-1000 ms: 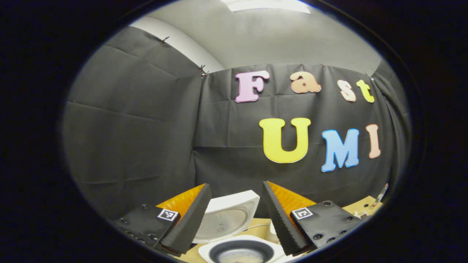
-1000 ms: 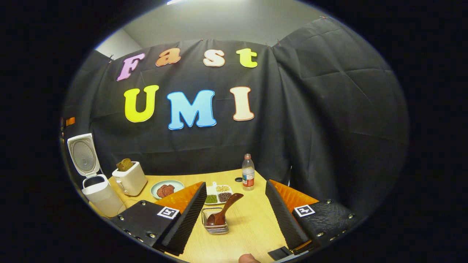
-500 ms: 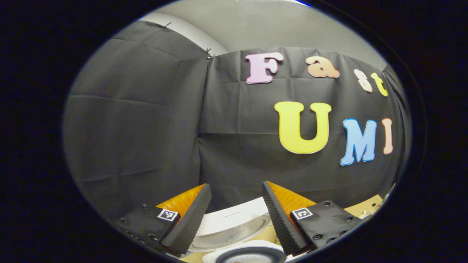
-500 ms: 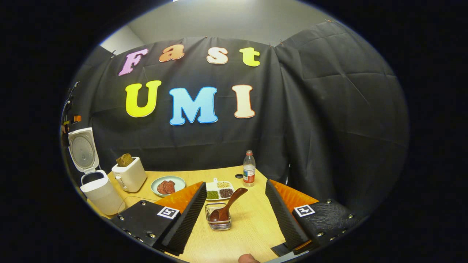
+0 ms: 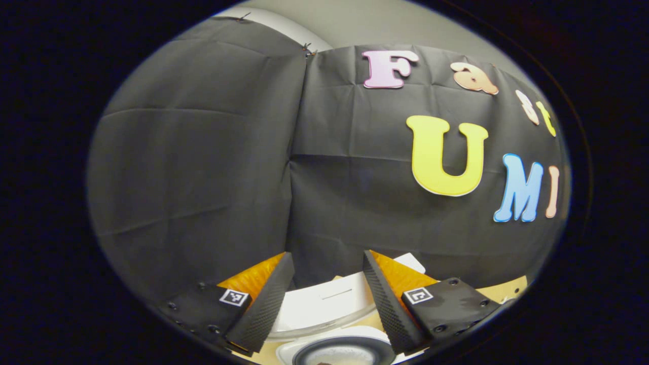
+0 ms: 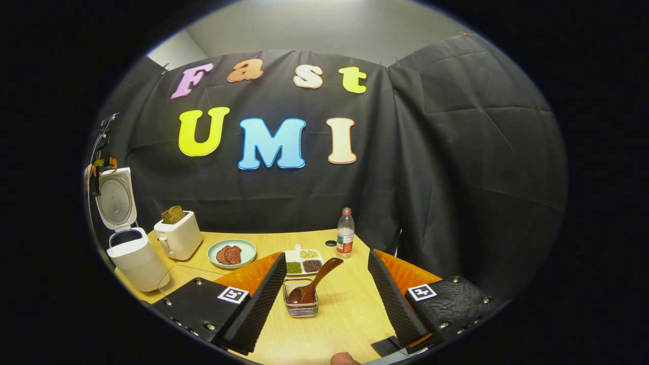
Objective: Close the left gripper, press the button to open the rice cooker; take a wooden spoon from the chopstick holder with the right hand, scoop a spoonful of rice and pour it into the rice cooker, then put the wooden spoon back into the chopstick holder.
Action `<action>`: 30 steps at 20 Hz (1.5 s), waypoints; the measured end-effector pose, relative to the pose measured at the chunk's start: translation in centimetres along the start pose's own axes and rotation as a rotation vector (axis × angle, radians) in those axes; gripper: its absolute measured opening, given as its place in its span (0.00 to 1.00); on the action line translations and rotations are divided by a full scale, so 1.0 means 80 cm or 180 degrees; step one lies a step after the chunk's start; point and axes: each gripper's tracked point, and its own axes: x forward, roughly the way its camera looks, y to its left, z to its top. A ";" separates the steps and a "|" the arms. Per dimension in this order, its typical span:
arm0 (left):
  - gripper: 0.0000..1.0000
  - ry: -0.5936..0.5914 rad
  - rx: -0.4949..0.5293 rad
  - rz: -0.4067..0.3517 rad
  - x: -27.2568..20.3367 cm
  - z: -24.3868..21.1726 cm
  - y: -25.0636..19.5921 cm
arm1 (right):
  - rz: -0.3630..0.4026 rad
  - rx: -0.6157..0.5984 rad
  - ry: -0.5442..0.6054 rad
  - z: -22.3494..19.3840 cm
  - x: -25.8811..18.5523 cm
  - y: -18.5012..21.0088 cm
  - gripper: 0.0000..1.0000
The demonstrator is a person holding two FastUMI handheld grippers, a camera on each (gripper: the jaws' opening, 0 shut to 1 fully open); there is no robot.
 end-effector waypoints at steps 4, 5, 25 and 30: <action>0.93 -0.0018 0.0043 0.0023 -0.011 -0.002 -0.004 | 0.0081 -0.0019 0.0008 -0.001 0.010 -0.001 0.98; 0.95 -0.0017 0.0033 0.0021 -0.017 -0.004 -0.008 | 0.0093 -0.0016 0.0004 0.001 0.011 -0.002 0.98; 0.94 0.0188 0.0283 -0.0301 -0.179 -0.145 -0.112 | 0.0500 -0.0084 -0.0445 0.063 0.012 -0.012 0.99; 0.94 0.0361 0.0219 -0.0341 -0.199 -0.192 -0.126 | 0.0580 -0.0176 -0.0584 0.078 0.008 -0.001 0.98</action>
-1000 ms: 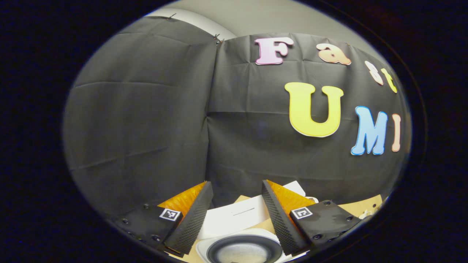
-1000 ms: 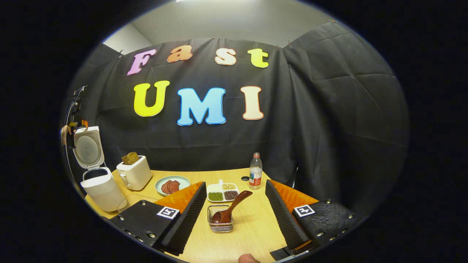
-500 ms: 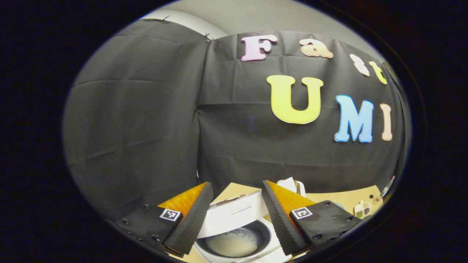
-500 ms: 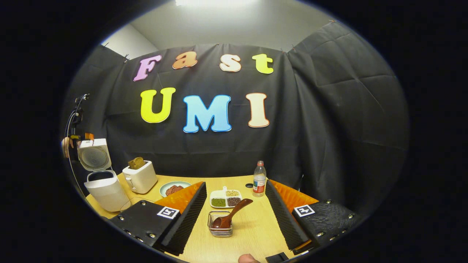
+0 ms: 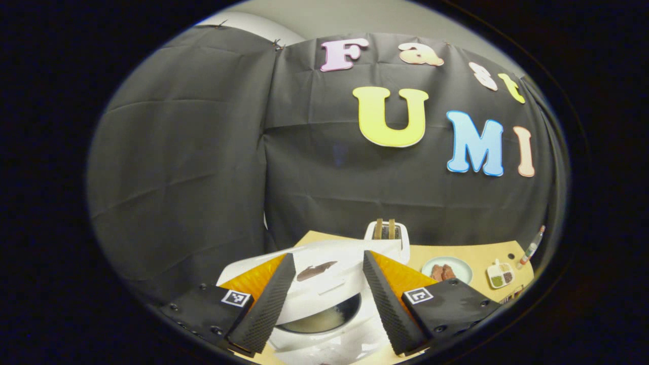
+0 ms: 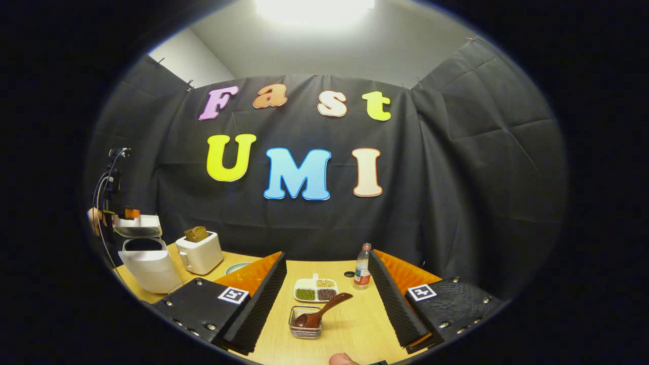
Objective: Close the left gripper, press the button to open the rice cooker; take a wooden spoon from the chopstick holder with the right hand, scoop a spoonful of rice and pour it into the rice cooker, then put the wooden spoon back into the chopstick holder.
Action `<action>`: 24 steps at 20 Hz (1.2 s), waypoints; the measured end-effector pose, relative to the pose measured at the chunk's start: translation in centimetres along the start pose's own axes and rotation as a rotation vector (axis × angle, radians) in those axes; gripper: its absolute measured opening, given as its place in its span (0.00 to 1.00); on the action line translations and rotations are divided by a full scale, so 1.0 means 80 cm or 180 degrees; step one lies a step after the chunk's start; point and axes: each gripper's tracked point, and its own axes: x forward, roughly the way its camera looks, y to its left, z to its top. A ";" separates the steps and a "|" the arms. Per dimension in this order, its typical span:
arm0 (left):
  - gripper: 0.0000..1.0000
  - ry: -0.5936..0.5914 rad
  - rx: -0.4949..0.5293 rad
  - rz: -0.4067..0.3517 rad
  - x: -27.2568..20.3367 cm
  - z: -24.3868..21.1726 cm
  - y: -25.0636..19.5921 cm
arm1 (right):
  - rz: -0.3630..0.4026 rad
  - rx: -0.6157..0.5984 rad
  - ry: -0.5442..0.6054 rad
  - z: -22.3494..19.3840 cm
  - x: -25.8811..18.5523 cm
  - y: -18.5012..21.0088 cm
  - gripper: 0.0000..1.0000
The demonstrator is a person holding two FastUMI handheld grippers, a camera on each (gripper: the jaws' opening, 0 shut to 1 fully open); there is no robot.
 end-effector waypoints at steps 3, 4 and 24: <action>0.94 0.0125 -0.0048 -0.0028 -0.002 -0.035 -0.008 | 0.0019 -0.0059 -0.0020 0.003 0.003 0.003 0.98; 0.98 0.0157 -0.0042 -0.0033 -0.002 -0.044 -0.010 | 0.0033 -0.0041 -0.0017 0.005 0.004 0.006 0.98; 1.00 0.0537 0.0098 0.0007 0.024 -0.128 -0.018 | -0.0056 -0.0044 -0.0005 0.008 -0.001 0.012 0.98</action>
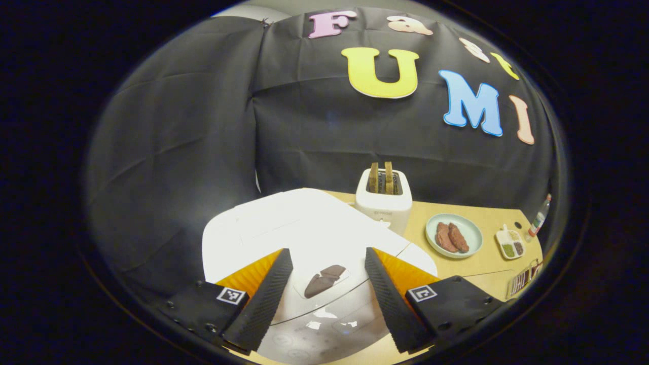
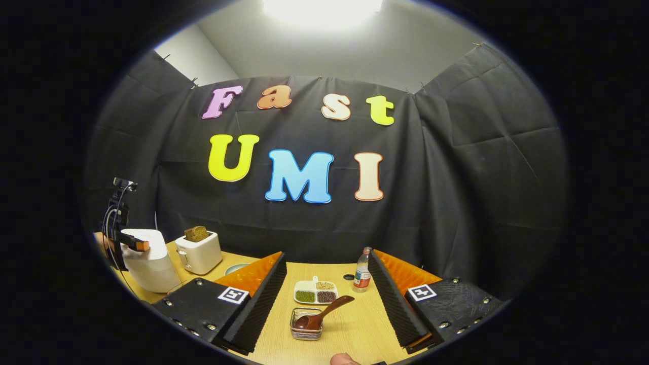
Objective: Close the left gripper, press the button to open the rice cooker; take a wooden spoon from the chopstick holder with the right hand, scoop a spoonful of rice and pour it into the rice cooker, then put the wooden spoon back into the chopstick holder.
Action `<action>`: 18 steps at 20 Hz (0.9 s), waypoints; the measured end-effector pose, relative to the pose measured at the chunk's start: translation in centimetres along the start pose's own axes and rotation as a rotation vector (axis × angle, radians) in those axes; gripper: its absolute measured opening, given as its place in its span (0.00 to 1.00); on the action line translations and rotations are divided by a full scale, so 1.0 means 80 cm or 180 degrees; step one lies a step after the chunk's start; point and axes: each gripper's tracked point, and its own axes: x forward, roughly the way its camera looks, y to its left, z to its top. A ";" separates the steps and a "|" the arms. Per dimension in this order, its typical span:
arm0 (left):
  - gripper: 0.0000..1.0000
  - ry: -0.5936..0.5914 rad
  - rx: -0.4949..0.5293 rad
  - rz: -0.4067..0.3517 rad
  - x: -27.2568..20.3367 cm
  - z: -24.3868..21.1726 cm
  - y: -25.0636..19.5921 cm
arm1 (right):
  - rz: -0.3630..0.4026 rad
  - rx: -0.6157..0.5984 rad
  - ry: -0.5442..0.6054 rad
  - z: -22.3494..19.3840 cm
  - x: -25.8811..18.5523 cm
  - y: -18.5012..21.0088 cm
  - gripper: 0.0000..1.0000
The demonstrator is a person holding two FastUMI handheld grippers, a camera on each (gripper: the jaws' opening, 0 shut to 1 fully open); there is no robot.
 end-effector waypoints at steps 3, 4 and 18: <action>0.98 -0.0077 0.0067 0.0048 0.000 0.001 -0.003 | 0.0024 0.0016 -0.0016 0.003 -0.001 0.008 0.98; 1.00 -0.0105 0.0117 0.0033 0.000 0.002 -0.004 | 0.0032 0.0001 -0.0039 0.009 -0.002 0.010 0.99; 0.96 -0.1310 0.0180 -0.0573 -0.190 0.152 -0.033 | 0.0285 0.0098 -0.0315 0.076 0.004 0.076 0.98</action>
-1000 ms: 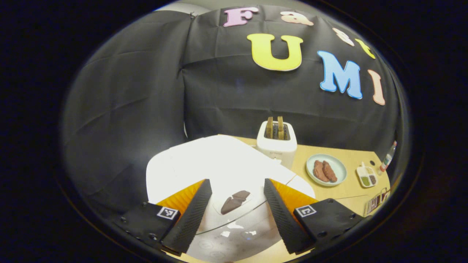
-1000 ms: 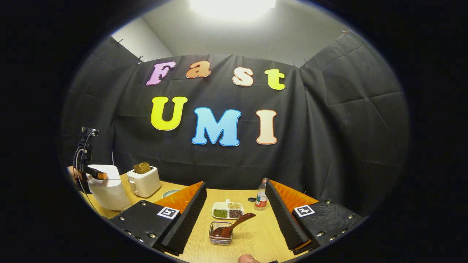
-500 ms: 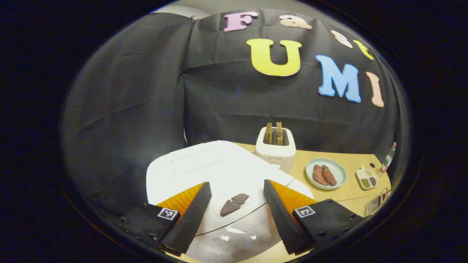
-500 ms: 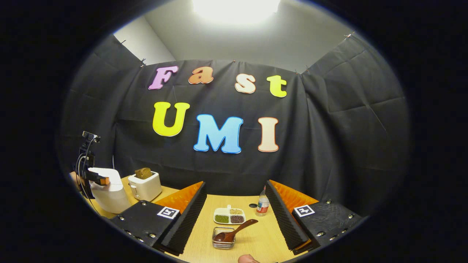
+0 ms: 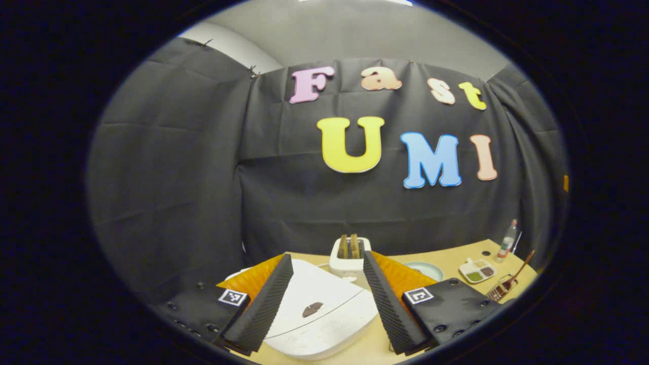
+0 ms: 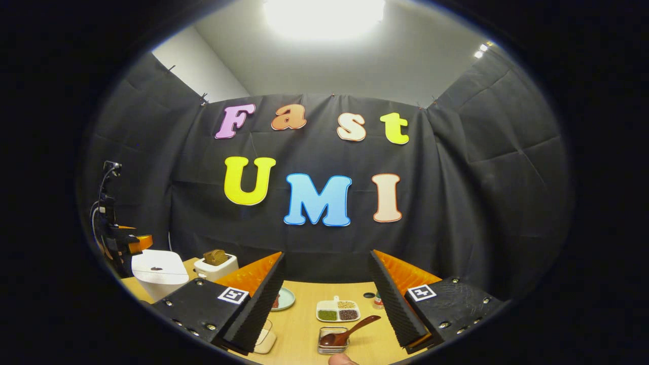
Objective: Close the left gripper, press the button to open the rice cooker; take a wooden spoon from the chopstick holder with the right hand, scoop a spoonful of rice and pour it into the rice cooker, then put the wooden spoon back into the chopstick holder.
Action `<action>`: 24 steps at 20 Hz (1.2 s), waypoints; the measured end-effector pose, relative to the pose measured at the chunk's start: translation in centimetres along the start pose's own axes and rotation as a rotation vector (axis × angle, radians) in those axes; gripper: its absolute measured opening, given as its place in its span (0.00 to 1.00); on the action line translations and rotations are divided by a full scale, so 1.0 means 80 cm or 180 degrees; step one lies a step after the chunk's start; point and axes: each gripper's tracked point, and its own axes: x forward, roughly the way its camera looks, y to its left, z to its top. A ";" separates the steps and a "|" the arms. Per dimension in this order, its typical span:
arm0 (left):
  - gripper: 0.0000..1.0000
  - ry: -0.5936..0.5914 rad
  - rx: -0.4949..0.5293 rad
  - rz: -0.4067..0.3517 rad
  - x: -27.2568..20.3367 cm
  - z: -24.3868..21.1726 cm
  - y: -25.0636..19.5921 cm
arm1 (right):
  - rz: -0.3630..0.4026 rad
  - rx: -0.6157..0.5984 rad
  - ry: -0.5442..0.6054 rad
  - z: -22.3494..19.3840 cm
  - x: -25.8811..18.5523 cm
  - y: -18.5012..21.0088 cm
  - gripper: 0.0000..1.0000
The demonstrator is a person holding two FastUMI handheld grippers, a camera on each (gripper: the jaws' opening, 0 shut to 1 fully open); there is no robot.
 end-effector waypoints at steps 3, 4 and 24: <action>0.96 -0.0233 -0.0034 -0.0099 -0.036 0.037 -0.023 | 0.0064 0.0091 -0.0046 0.008 0.000 0.017 0.98; 0.95 -0.0312 -0.0030 -0.0125 -0.048 0.047 -0.029 | 0.0074 0.0123 -0.0077 0.011 -0.001 0.022 0.98; 0.97 -0.0741 -0.0066 -0.0322 -0.136 0.091 -0.074 | 0.0119 0.0210 -0.0290 0.026 -0.002 0.057 0.98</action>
